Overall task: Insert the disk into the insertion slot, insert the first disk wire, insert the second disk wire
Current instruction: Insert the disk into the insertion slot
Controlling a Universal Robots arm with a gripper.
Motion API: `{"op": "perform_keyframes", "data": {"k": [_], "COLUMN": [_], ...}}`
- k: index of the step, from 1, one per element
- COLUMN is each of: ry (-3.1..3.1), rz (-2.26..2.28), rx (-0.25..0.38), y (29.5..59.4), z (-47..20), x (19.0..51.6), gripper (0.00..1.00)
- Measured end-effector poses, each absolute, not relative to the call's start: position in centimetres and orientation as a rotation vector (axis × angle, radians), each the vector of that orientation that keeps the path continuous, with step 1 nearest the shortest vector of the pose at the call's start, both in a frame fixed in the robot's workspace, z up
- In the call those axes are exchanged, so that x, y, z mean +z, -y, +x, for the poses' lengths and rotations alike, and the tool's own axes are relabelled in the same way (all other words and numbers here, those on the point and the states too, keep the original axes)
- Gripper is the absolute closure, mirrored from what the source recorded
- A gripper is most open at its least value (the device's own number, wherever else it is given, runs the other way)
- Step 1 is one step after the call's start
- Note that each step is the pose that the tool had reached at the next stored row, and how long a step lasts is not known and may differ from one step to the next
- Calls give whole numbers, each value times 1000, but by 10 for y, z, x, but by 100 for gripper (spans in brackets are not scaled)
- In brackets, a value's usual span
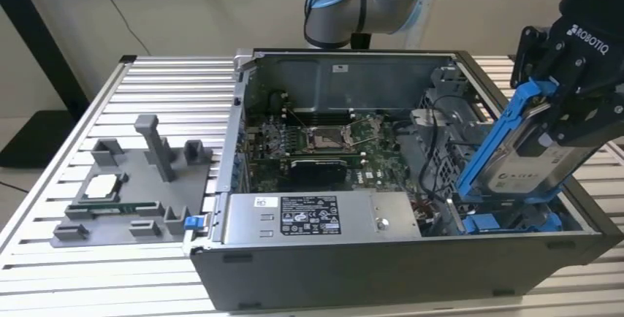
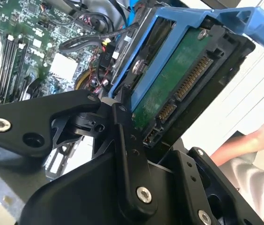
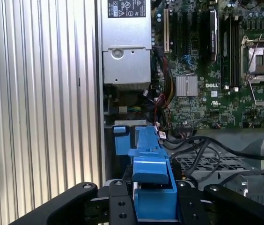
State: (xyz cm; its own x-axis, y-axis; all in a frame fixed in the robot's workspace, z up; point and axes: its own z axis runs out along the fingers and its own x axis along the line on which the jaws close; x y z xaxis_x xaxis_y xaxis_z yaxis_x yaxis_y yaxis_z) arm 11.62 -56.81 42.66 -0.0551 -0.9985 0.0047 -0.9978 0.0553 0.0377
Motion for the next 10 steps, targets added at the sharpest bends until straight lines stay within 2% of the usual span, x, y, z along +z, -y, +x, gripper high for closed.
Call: {"op": "perform_keyframes", "data": {"k": [10], "ry": [2255], "rz": [2144], "rx": [-37], "y": [570], "z": [120], "x": [414], "gripper": [100]}}
